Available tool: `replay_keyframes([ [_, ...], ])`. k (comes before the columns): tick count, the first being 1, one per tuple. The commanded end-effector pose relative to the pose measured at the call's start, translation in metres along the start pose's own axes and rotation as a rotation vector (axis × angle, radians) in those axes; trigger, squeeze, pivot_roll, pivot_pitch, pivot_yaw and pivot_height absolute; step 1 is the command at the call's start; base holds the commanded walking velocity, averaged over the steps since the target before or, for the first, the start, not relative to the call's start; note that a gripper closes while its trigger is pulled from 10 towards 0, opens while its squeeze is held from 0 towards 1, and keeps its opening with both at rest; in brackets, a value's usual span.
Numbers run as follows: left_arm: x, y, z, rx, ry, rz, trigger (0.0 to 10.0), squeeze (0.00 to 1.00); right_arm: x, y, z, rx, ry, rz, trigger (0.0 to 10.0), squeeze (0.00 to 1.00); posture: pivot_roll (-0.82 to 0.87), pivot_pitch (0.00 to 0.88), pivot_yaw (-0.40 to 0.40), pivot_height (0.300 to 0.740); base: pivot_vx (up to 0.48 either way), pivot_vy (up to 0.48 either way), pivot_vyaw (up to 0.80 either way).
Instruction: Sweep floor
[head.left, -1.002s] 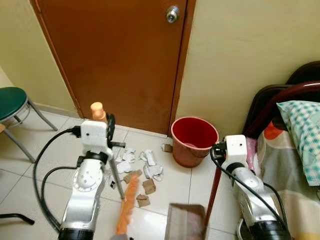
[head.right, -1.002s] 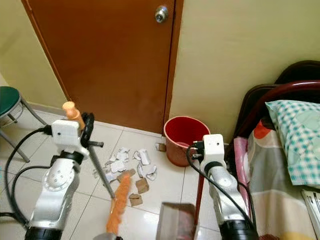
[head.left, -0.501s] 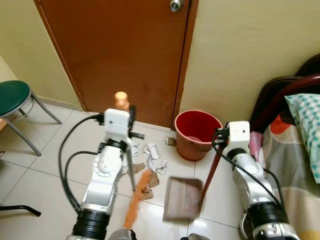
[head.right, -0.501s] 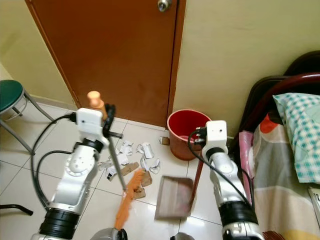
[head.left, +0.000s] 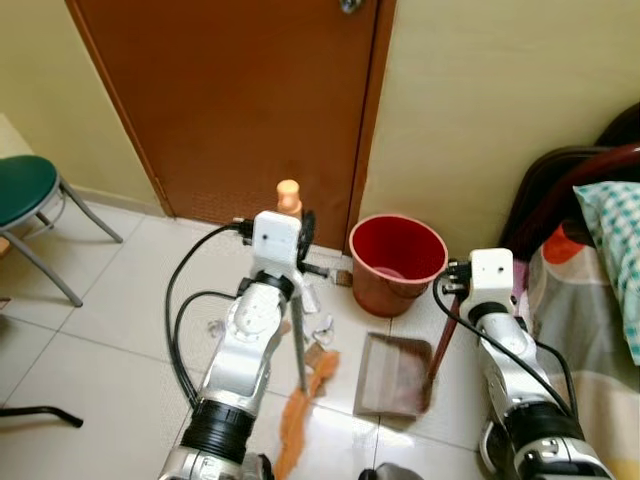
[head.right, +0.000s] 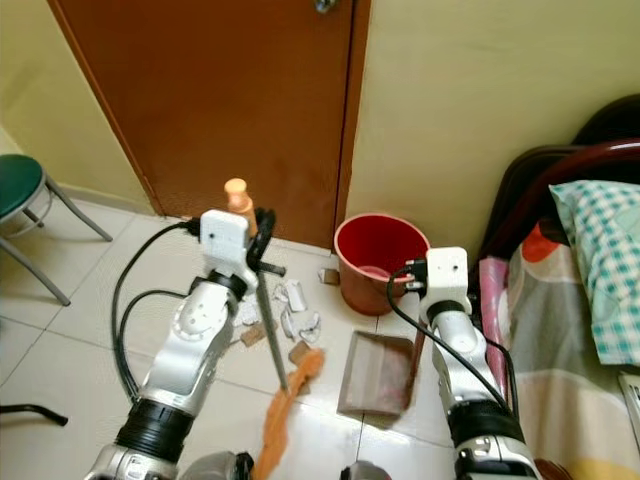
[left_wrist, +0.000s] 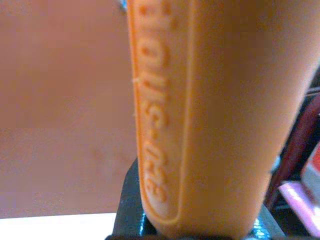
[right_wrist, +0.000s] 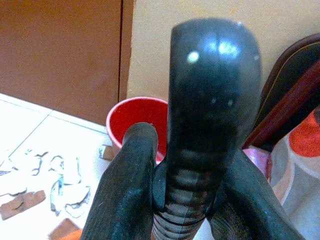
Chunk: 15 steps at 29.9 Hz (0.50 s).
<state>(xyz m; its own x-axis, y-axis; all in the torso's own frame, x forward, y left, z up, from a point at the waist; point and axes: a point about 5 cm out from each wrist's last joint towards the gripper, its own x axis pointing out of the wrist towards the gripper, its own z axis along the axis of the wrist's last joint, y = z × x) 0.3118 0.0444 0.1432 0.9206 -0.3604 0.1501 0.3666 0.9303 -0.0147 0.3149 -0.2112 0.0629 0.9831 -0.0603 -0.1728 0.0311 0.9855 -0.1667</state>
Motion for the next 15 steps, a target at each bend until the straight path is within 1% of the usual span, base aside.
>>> replay_keyframes([
  [1, 0.008, -0.011, 0.012, -0.059, -0.048, -0.026, 10.0, 0.00, 0.000, -0.003, 0.003, -0.002, -0.025, -0.002, 10.0, 0.00, -0.02, 0.170, 0.002, 0.740, 0.000, 0.000, 0.00],
  [2, 0.010, -0.014, 0.013, -0.081, -0.051, -0.028, 10.0, 0.00, 0.000, -0.003, 0.003, -0.002, -0.025, -0.003, 10.0, 0.00, -0.02, 0.170, 0.002, 0.740, 0.000, 0.000, 0.00],
  [3, 0.010, -0.014, 0.013, -0.081, -0.051, -0.028, 10.0, 0.00, 0.000, -0.003, 0.003, -0.002, -0.025, -0.003, 10.0, 0.00, -0.02, 0.170, 0.002, 0.740, 0.000, 0.000, 0.00],
  [4, 0.012, -0.018, 0.016, -0.113, -0.061, -0.036, 10.0, 0.00, 0.000, -0.004, 0.002, -0.002, -0.024, -0.005, 10.0, 0.00, -0.02, 0.170, 0.002, 0.740, 0.000, 0.000, 0.00],
  [5, 0.015, -0.025, 0.022, -0.172, -0.084, -0.058, 10.0, 0.00, 0.000, -0.004, 0.001, -0.001, -0.025, -0.006, 10.0, 0.00, -0.02, 0.170, 0.003, 0.740, 0.000, 0.000, 0.00],
  [6, 0.016, -0.030, 0.026, -0.211, -0.100, -0.074, 10.0, 0.00, 0.000, -0.004, 0.001, 0.000, -0.025, -0.006, 10.0, 0.00, -0.02, 0.170, 0.003, 0.740, 0.000, 0.000, 0.00],
  [8, 0.019, -0.042, 0.041, -0.305, -0.145, -0.118, 10.0, 0.00, -0.001, -0.003, -0.001, 0.004, -0.023, -0.007, 10.0, 0.00, -0.02, 0.167, 0.006, 0.740, 0.000, 0.000, 0.00],
  [9, 0.020, -0.044, 0.044, -0.313, -0.157, -0.127, 10.0, 0.00, -0.001, -0.003, -0.001, 0.006, -0.022, -0.006, 10.0, 0.00, -0.01, 0.165, 0.008, 0.740, 0.000, 0.000, 0.00],
  [11, 0.020, -0.043, 0.049, -0.327, -0.175, -0.124, 10.0, 0.00, -0.001, -0.001, -0.001, 0.007, -0.022, -0.006, 10.0, 0.00, -0.01, 0.164, 0.009, 0.740, 0.000, 0.000, 0.00],
  [12, 0.020, -0.040, 0.053, -0.329, -0.188, -0.114, 10.0, 0.00, -0.001, -0.001, -0.001, 0.007, -0.022, -0.006, 10.0, 0.00, -0.01, 0.163, 0.010, 0.740, 0.000, 0.000, 0.00],
  [13, 0.020, -0.040, 0.053, -0.329, -0.188, -0.114, 10.0, 0.00, -0.001, -0.001, -0.001, 0.007, -0.022, -0.006, 10.0, 0.00, -0.01, 0.163, 0.010, 0.740, 0.000, 0.000, 0.00],
  [14, 0.021, -0.031, 0.059, -0.315, -0.212, -0.093, 10.0, 0.00, 0.000, 0.000, -0.001, 0.008, -0.022, -0.006, 10.0, 0.00, -0.01, 0.157, 0.012, 0.740, 0.000, 0.000, 0.00],
  [15, 0.021, -0.027, 0.062, -0.306, -0.224, -0.082, 10.0, 0.00, 0.000, 0.000, -0.001, 0.008, -0.022, -0.006, 10.0, 0.00, -0.01, 0.157, 0.012, 0.740, 0.000, 0.000, 0.00],
])
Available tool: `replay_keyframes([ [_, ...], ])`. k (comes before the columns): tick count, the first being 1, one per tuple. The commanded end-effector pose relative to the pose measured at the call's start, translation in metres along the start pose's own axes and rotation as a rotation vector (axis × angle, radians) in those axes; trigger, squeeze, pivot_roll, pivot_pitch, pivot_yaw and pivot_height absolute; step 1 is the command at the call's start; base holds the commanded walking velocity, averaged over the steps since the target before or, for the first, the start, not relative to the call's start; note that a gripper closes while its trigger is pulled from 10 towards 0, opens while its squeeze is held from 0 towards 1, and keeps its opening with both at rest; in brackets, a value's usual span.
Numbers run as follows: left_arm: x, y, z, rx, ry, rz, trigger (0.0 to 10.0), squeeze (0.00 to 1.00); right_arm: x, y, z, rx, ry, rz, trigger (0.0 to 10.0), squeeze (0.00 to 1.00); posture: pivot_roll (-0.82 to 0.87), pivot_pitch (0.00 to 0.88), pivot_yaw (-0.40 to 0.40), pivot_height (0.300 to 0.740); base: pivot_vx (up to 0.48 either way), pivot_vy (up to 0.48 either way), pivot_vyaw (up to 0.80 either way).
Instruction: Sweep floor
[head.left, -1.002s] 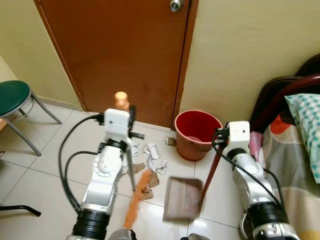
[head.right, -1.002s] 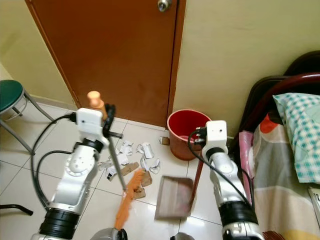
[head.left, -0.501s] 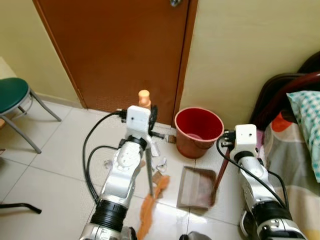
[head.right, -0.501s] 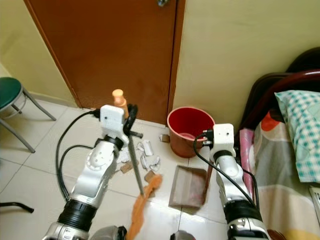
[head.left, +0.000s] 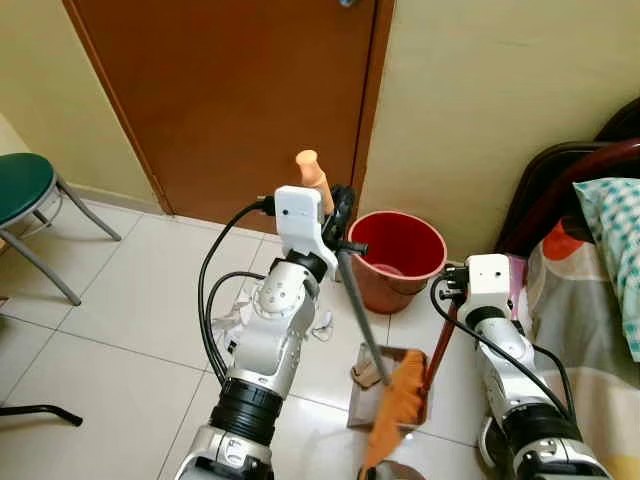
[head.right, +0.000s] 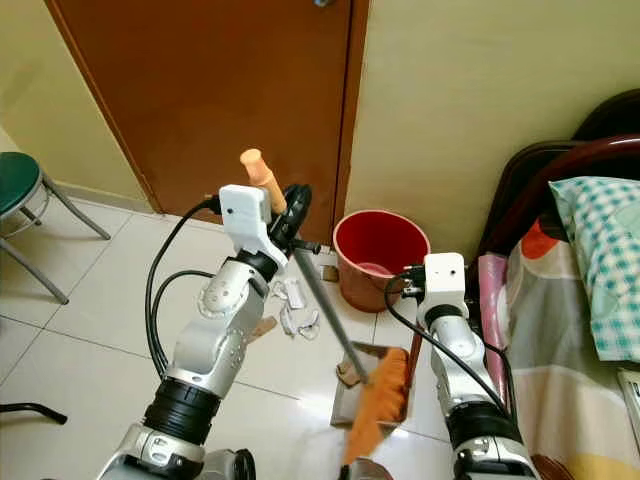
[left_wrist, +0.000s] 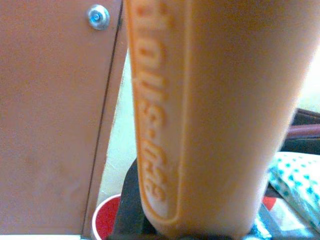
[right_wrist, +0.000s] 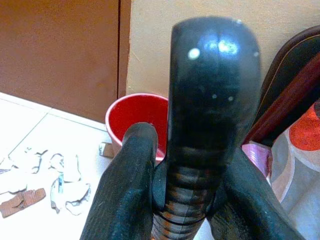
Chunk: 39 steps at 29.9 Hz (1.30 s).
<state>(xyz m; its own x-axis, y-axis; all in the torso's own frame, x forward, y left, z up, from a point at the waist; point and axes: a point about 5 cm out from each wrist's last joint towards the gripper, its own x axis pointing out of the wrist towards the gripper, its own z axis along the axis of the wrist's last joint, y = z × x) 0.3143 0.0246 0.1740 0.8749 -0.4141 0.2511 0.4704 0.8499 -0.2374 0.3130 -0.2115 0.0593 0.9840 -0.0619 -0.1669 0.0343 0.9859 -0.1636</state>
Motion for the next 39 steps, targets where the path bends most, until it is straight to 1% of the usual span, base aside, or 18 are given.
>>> replay_keyframes([
  [1, 0.010, -0.003, 0.040, -0.026, -0.166, 0.023, 10.0, 0.00, 0.001, -0.001, 0.003, 0.004, -0.018, -0.005, 10.0, 0.00, -0.01, 0.155, 0.012, 0.740, 0.000, 0.000, 0.00],
  [3, 0.008, 0.009, 0.052, 0.012, -0.202, 0.054, 10.0, 0.00, 0.001, -0.002, 0.003, 0.004, -0.021, -0.007, 10.0, 0.00, -0.01, 0.152, 0.014, 0.740, 0.000, 0.000, 0.00],
  [4, 0.006, 0.018, 0.062, 0.040, -0.228, 0.070, 10.0, 0.00, 0.002, -0.003, 0.003, 0.002, -0.020, -0.008, 10.0, 0.00, 0.00, 0.147, 0.012, 0.740, 0.000, 0.000, 0.00],
  [6, 0.005, 0.020, 0.064, 0.044, -0.233, 0.072, 10.0, 0.00, 0.002, -0.003, 0.003, 0.002, -0.020, -0.009, 10.0, 0.00, 0.00, 0.147, 0.012, 0.740, 0.000, 0.000, 0.00],
  [10, -0.003, 0.045, 0.093, 0.159, -0.297, 0.126, 10.0, 0.00, 0.003, -0.004, 0.003, 0.000, -0.020, -0.012, 10.0, 0.00, 0.02, 0.134, 0.010, 0.740, 0.000, 0.000, 0.00],
  [12, -0.008, 0.054, 0.098, 0.205, -0.304, 0.145, 10.0, 0.00, 0.003, -0.005, 0.003, -0.001, -0.022, -0.012, 10.0, 0.00, 0.02, 0.131, 0.009, 0.740, 0.000, 0.000, 0.00],
  [16, -0.020, 0.069, 0.105, 0.254, -0.301, 0.191, 10.0, 0.00, 0.003, -0.005, 0.004, -0.002, -0.031, -0.013, 10.0, 0.00, 0.02, 0.116, 0.005, 0.740, 0.000, 0.000, 0.00],
  [19, -0.029, 0.076, 0.099, 0.299, -0.265, 0.203, 10.0, 0.00, 0.003, -0.007, 0.006, 0.003, -0.039, -0.017, 10.0, 0.00, 0.02, 0.102, 0.003, 0.740, 0.000, 0.000, 0.00],
  [23, -0.037, 0.078, 0.093, 0.329, -0.238, 0.203, 10.0, 0.00, 0.003, -0.009, 0.009, 0.055, -0.041, -0.024, 10.0, 0.00, 0.02, 0.094, 0.003, 0.740, 0.000, 0.000, 0.00],
  [24, -0.041, 0.078, 0.089, 0.344, -0.222, 0.202, 10.0, 0.00, 0.004, -0.008, 0.015, 0.047, -0.065, -0.002, 10.0, 0.00, 0.02, 0.087, 0.004, 0.740, 0.000, 0.000, 0.00],
  [25, -0.048, 0.080, 0.083, 0.357, -0.197, 0.208, 10.0, 0.00, 0.003, -0.004, 0.026, 0.067, -0.113, 0.049, 10.0, 0.00, 0.02, 0.084, 0.005, 0.740, 0.000, 0.000, 0.00],
  [26, -0.048, 0.080, 0.083, 0.357, -0.197, 0.208, 10.0, 0.00, 0.003, -0.004, 0.026, 0.067, -0.113, 0.049, 10.0, 0.00, 0.02, 0.084, 0.005, 0.740, 0.000, 0.000, 0.00],
  [27, -0.053, 0.081, 0.077, 0.360, -0.176, 0.217, 10.0, 0.00, 0.003, -0.001, 0.037, 0.070, -0.157, 0.100, 10.0, 0.00, 0.02, 0.080, 0.003, 0.740, 0.000, 0.000, 0.00],
  [29, -0.057, 0.082, 0.073, 0.360, -0.159, 0.224, 10.0, 0.00, 0.003, 0.003, 0.046, 0.021, -0.192, 0.149, 10.0, 0.00, 0.02, 0.076, 0.001, 0.740, 0.000, 0.000, 0.00],
  [30, -0.058, 0.083, 0.072, 0.362, -0.154, 0.227, 10.0, 0.00, 0.003, 0.005, 0.049, -0.043, -0.209, 0.178, 10.0, 0.00, 0.02, 0.074, 0.000, 0.740, 0.000, 0.000, 0.00],
  [32, -0.059, 0.083, 0.071, 0.362, -0.153, 0.232, 10.0, 0.00, 0.004, 0.008, 0.054, -0.139, -0.222, 0.206, 10.0, 0.00, 0.01, 0.072, -0.002, 0.740, 0.000, 0.000, 0.00],
  [36, -0.054, 0.080, 0.072, 0.358, -0.165, 0.235, 10.0, 0.00, 0.010, 0.004, 0.061, -0.069, -0.208, 0.170, 10.0, 0.00, 0.01, 0.063, -0.006, 0.740, 0.000, 0.000, 0.00],
  [39, -0.052, 0.078, 0.075, 0.366, -0.178, 0.228, 10.0, 0.00, 0.011, 0.002, 0.062, -0.070, -0.199, 0.163, 10.0, 0.00, 0.01, 0.060, -0.006, 0.740, 0.000, 0.000, 0.00],
])
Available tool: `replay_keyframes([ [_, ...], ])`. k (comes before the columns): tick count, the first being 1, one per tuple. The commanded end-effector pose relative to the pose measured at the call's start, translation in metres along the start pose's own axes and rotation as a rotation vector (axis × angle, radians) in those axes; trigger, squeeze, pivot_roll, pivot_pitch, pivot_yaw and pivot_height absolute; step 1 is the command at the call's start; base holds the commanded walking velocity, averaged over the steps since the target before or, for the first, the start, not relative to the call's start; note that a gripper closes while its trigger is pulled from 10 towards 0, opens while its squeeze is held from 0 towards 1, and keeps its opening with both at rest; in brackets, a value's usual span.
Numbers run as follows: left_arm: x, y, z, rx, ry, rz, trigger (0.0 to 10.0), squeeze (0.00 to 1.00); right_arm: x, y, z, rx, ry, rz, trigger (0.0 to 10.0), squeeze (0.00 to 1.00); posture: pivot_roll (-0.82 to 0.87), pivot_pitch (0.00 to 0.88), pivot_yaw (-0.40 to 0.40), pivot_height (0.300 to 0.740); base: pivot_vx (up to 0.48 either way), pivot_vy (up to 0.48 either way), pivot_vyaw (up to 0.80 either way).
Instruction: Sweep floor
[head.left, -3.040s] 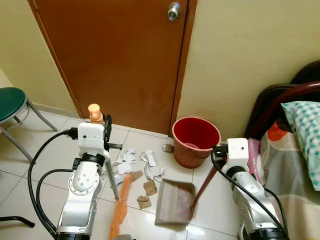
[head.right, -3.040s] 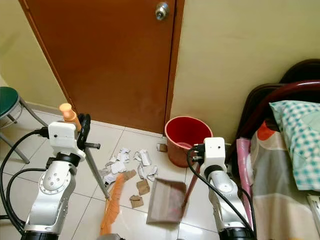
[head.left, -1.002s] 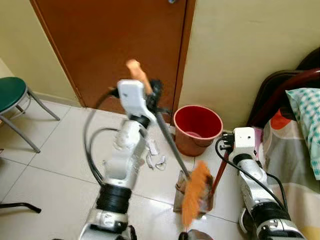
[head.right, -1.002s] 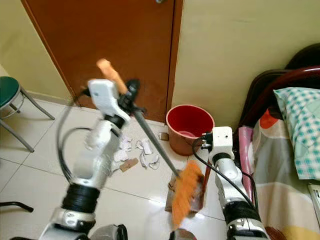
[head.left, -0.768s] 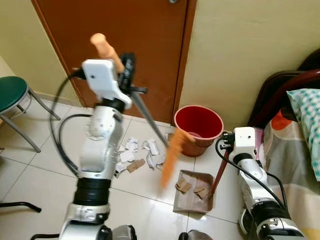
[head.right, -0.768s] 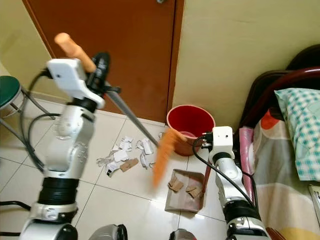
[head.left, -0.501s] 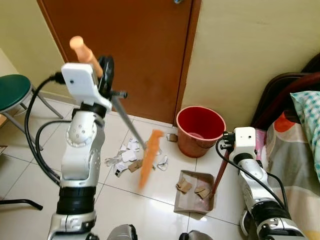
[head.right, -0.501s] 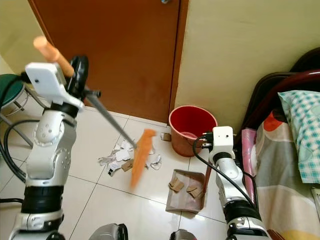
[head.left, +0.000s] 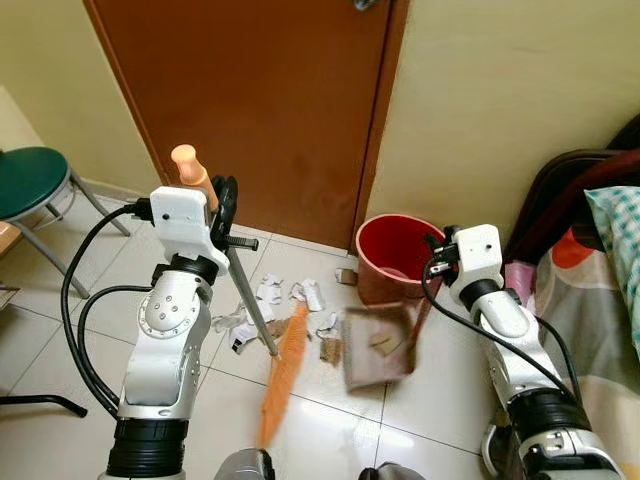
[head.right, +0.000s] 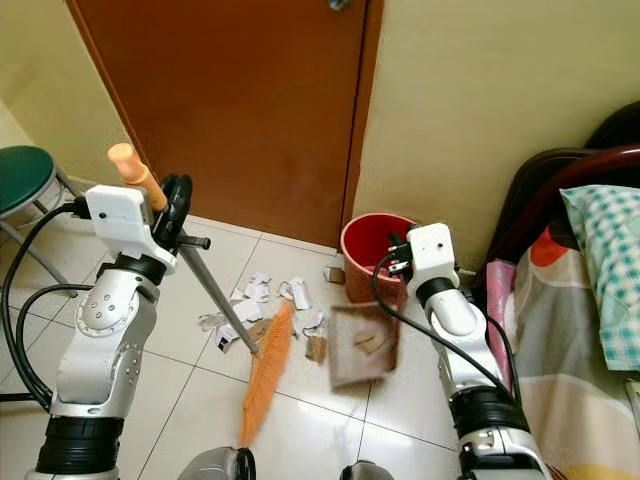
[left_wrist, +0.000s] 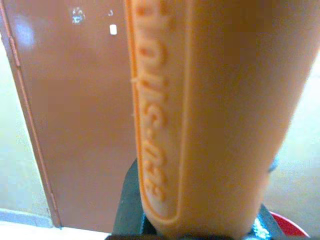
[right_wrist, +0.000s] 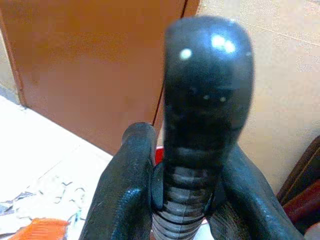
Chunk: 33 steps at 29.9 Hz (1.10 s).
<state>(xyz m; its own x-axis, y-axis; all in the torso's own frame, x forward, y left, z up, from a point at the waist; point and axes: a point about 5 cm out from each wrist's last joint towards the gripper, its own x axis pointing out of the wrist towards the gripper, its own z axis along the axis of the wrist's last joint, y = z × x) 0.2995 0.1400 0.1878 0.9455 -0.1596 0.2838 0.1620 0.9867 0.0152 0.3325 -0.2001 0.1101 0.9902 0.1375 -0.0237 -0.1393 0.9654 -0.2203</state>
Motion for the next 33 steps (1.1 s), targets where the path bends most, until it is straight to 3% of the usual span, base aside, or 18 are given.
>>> replay_keyframes([
  [1, 0.006, -0.003, 0.025, 0.022, -0.124, -0.016, 10.0, 0.00, 0.001, -0.003, 0.007, 0.003, -0.019, -0.010, 10.0, 0.00, 0.01, 0.057, -0.004, 0.740, 0.000, 0.000, 0.00],
  [5, 0.004, 0.001, 0.024, 0.032, -0.119, -0.009, 10.0, 0.00, 0.000, -0.004, 0.005, 0.026, -0.010, -0.023, 10.0, 0.00, 0.01, 0.057, -0.004, 0.740, 0.000, 0.000, 0.00],
  [16, -0.005, 0.018, 0.006, 0.095, -0.055, 0.100, 10.0, 0.00, 0.002, -0.014, 0.015, 0.229, -0.009, -0.091, 10.0, 0.00, 0.00, 0.032, -0.006, 0.740, 0.000, 0.000, 0.00],
  [17, -0.011, 0.025, -0.004, 0.129, -0.019, 0.137, 10.0, 0.00, 0.003, -0.017, 0.025, 0.277, -0.043, -0.111, 10.0, 0.00, 0.00, 0.029, -0.007, 0.740, 0.000, 0.000, 0.00],
  [20, -0.026, 0.026, -0.021, 0.121, 0.043, 0.136, 10.0, 0.00, 0.004, -0.022, 0.049, 0.304, -0.130, -0.122, 10.0, 0.00, -0.01, 0.027, -0.007, 0.740, 0.000, 0.000, 0.00],
  [29, -0.032, 0.010, -0.037, 0.101, 0.082, 0.102, 10.0, 0.00, 0.014, -0.033, 0.087, 0.356, -0.226, -0.171, 10.0, 0.00, -0.02, 0.012, -0.012, 0.740, 0.000, 0.000, 0.00],
  [33, -0.033, 0.003, -0.041, 0.090, 0.085, 0.088, 10.0, 0.00, 0.017, -0.040, 0.115, 0.412, -0.294, -0.193, 10.0, 0.00, -0.02, 0.012, -0.012, 0.740, 0.000, 0.000, 0.00],
])
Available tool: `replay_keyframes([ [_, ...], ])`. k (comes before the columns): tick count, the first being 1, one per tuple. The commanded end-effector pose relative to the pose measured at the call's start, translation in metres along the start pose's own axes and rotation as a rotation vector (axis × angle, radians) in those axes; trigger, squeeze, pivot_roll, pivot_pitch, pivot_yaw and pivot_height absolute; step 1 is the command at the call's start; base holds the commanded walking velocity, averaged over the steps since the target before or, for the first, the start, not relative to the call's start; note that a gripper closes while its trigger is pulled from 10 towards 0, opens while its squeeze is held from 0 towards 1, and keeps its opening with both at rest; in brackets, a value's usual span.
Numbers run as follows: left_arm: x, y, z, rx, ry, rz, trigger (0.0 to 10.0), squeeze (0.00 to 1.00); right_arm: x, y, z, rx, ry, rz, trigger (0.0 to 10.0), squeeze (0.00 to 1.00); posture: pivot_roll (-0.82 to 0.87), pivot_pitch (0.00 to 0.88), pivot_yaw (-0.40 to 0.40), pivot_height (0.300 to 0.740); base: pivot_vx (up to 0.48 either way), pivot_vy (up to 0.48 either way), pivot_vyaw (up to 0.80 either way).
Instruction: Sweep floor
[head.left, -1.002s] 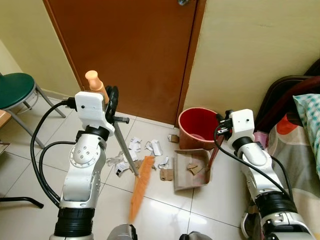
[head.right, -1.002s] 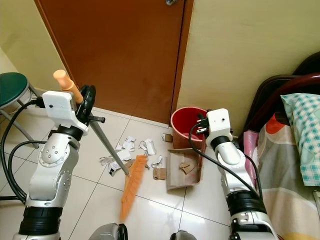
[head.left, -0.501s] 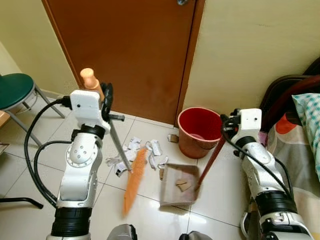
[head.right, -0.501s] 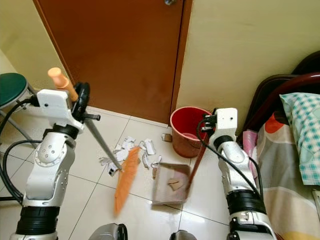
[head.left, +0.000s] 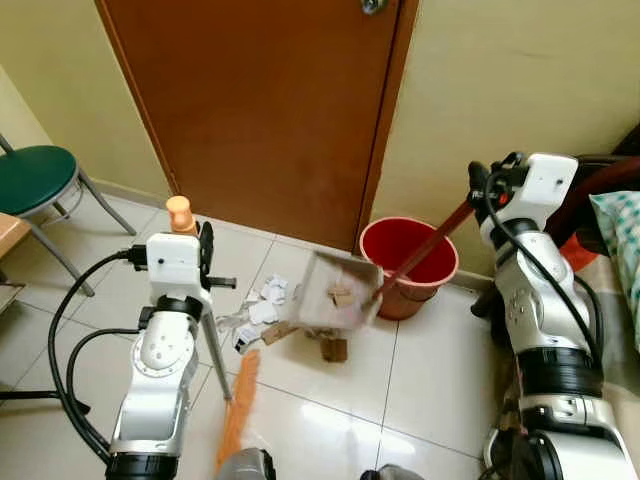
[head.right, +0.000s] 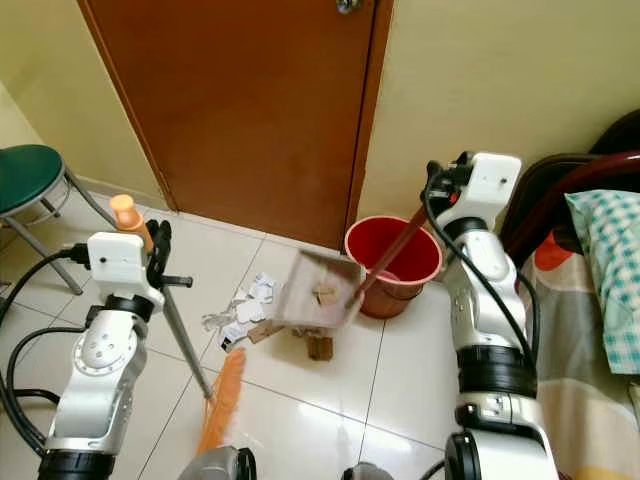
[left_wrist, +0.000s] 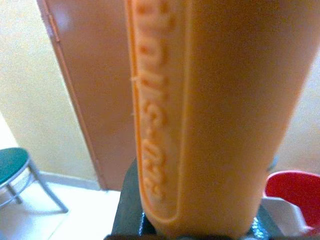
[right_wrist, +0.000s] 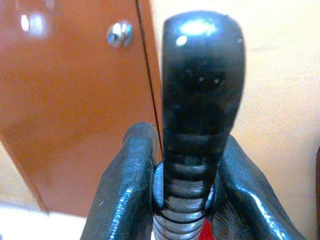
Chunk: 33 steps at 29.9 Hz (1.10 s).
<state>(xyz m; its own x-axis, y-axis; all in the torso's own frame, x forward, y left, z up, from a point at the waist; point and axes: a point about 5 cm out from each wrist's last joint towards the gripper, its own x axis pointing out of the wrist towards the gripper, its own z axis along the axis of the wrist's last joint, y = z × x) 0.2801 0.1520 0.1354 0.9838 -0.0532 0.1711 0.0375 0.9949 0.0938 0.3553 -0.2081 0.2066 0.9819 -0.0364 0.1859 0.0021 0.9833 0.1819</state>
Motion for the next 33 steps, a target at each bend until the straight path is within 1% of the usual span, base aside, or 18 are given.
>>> replay_keyframes([
  [1, 0.001, -0.006, 0.004, -0.017, -0.037, -0.016, 10.0, 0.00, 0.005, 0.002, 0.029, 0.029, -0.099, -0.003, 10.0, 0.00, -0.02, 0.007, -0.013, 0.740, 0.000, 0.000, 0.00],
  [3, 0.001, -0.008, 0.002, -0.022, -0.033, -0.021, 10.0, 0.00, 0.011, 0.002, 0.046, 0.022, -0.153, -0.019, 10.0, 0.00, -0.02, 0.007, -0.016, 0.740, 0.000, 0.000, 0.00],
  [4, 0.001, -0.010, 0.002, -0.025, -0.032, -0.024, 10.0, 0.00, 0.016, -0.002, 0.063, 0.010, -0.207, -0.045, 10.0, 0.00, -0.02, 0.007, -0.016, 0.740, 0.000, 0.000, 0.00],
  [5, 0.001, -0.010, 0.002, -0.025, -0.032, -0.024, 10.0, 0.00, 0.016, -0.002, 0.063, 0.010, -0.207, -0.045, 10.0, 0.00, -0.02, 0.007, -0.016, 0.740, 0.000, 0.000, 0.00],
  [7, 0.001, -0.011, 0.002, -0.025, -0.032, -0.025, 10.0, 0.00, 0.021, -0.008, 0.080, -0.024, -0.263, -0.078, 10.0, 0.00, -0.02, 0.009, -0.017, 0.740, 0.000, 0.000, 0.00],
  [8, 0.001, -0.011, 0.001, -0.025, -0.031, -0.024, 10.0, 0.00, 0.022, -0.010, 0.084, -0.023, -0.274, -0.083, 10.0, 0.00, -0.02, 0.009, -0.017, 0.740, 0.000, 0.000, 0.00],
  [10, 0.000, -0.010, 0.001, -0.024, -0.031, -0.023, 10.0, 0.00, 0.023, -0.017, 0.093, -0.067, -0.302, -0.108, 10.0, 0.00, -0.02, 0.009, -0.017, 0.740, 0.000, 0.000, 0.00],
  [13, 0.000, -0.010, 0.000, -0.024, -0.027, -0.019, 10.0, 0.00, 0.025, -0.023, 0.103, -0.095, -0.330, -0.120, 10.0, 0.00, -0.02, 0.009, -0.017, 0.740, 0.000, 0.000, 0.00],
  [14, 0.000, -0.010, -0.001, -0.025, -0.027, -0.019, 10.0, 0.00, 0.025, -0.024, 0.106, -0.098, -0.340, -0.120, 10.0, 0.00, -0.02, 0.009, -0.017, 0.740, 0.000, 0.000, 0.00],
  [18, 0.000, -0.012, -0.001, -0.030, -0.027, -0.024, 10.0, 0.00, 0.028, -0.017, 0.123, -0.201, -0.419, -0.102, 10.0, 0.00, -0.01, 0.015, -0.017, 0.740, 0.000, 0.000, 0.00],
  [19, 0.000, -0.013, -0.001, -0.033, -0.027, -0.029, 10.0, 0.00, 0.029, -0.014, 0.124, -0.236, -0.434, -0.097, 10.0, 0.00, -0.01, 0.019, -0.013, 0.740, 0.000, 0.000, 0.00],
  [21, 0.000, -0.014, -0.001, -0.035, -0.025, -0.035, 10.0, 0.00, 0.031, -0.010, 0.122, -0.273, -0.443, -0.087, 10.0, 0.00, -0.01, 0.019, -0.013, 0.740, 0.000, 0.000, 0.00],
  [23, -0.001, -0.015, -0.001, -0.035, -0.025, -0.036, 10.0, 0.00, 0.032, -0.009, 0.121, -0.283, -0.444, -0.082, 10.0, 0.00, -0.01, 0.019, -0.013, 0.740, 0.000, 0.000, 0.00],
  [24, -0.001, -0.016, -0.001, -0.036, -0.024, -0.044, 10.0, 0.00, 0.035, -0.003, 0.120, -0.325, -0.457, -0.075, 10.0, 0.00, 0.00, 0.024, -0.011, 0.740, 0.000, 0.000, 0.00],
  [26, -0.004, -0.015, -0.002, -0.034, -0.019, -0.046, 10.0, 0.00, 0.037, 0.006, 0.111, -0.406, -0.468, -0.054, 10.0, 0.00, 0.01, 0.030, -0.012, 0.740, 0.000, 0.000, 0.00],
  [28, -0.007, -0.013, -0.003, -0.032, -0.012, -0.043, 10.0, 0.00, 0.038, 0.011, 0.101, -0.426, -0.458, -0.044, 10.0, 0.00, 0.02, 0.034, -0.014, 0.740, 0.000, 0.000, 0.00],
  [32, -0.010, -0.013, -0.003, -0.031, -0.008, -0.045, 10.0, 0.00, 0.038, 0.022, 0.086, -0.513, -0.464, -0.013, 10.0, 0.00, 0.03, 0.041, -0.016, 0.740, 0.000, 0.000, 0.00],
  [33, -0.010, -0.013, -0.003, -0.031, -0.008, -0.045, 10.0, 0.00, 0.038, 0.022, 0.086, -0.513, -0.464, -0.013, 10.0, 0.00, 0.03, 0.041, -0.016, 0.740, 0.000, 0.000, 0.00],
])
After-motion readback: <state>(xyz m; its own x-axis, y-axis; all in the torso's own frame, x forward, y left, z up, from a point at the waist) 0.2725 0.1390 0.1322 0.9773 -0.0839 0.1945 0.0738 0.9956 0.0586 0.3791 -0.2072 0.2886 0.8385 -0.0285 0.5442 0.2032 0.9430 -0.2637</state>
